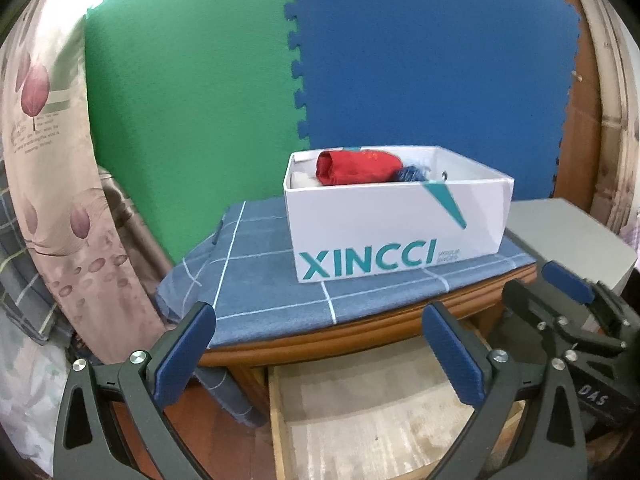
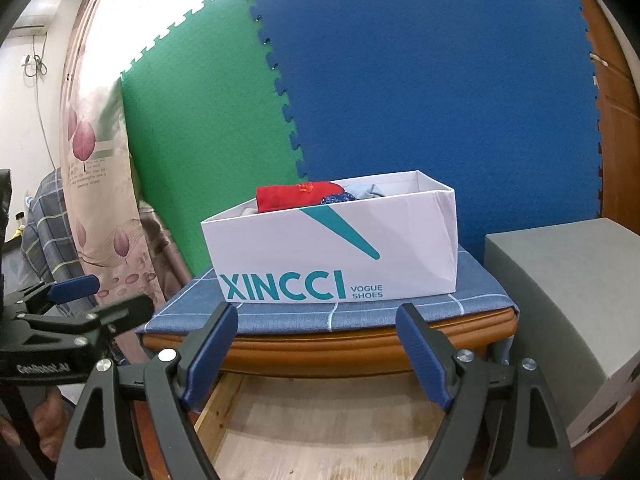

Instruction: Take underwear out of drawer

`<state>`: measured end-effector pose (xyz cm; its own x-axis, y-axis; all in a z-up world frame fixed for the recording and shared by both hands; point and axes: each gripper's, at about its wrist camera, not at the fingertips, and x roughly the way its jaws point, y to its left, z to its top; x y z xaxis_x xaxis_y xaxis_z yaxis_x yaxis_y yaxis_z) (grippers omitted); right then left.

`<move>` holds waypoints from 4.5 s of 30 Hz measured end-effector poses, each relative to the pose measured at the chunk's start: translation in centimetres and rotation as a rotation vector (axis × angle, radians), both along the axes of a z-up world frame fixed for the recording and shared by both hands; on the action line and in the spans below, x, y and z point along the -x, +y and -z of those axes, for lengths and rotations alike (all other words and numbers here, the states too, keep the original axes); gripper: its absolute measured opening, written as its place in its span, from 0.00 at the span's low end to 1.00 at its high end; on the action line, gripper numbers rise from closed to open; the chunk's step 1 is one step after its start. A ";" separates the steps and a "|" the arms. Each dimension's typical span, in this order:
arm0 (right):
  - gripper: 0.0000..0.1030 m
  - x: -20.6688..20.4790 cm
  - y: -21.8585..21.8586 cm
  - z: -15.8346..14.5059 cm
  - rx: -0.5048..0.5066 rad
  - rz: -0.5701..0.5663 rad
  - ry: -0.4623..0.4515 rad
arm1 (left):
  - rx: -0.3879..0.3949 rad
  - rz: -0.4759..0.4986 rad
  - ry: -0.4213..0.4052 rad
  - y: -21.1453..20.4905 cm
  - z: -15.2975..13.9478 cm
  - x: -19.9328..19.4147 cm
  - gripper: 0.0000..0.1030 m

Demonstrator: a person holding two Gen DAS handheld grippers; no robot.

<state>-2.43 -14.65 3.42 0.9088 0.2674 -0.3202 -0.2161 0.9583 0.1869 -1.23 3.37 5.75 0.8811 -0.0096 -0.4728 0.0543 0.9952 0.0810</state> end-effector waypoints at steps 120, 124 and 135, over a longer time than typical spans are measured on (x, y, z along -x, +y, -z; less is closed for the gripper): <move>0.81 0.1 0.4 0.5 0.011 -0.017 0.016 | 0.025 0.042 0.108 0.0 1.1 -1.2 1.00; 0.81 0.0 0.4 0.5 0.011 -0.017 0.015 | 0.022 0.043 0.116 -0.1 1.2 -1.3 1.00; 0.81 0.6 0.3 0.4 0.008 -0.019 0.012 | 0.132 0.051 0.020 1.3 1.2 -0.4 1.00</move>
<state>-3.05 -14.37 3.06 0.8998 0.2820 -0.3329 -0.2323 0.9555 0.1818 -0.87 4.70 4.51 0.8686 -0.1170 -0.4815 0.1050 0.9931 -0.0520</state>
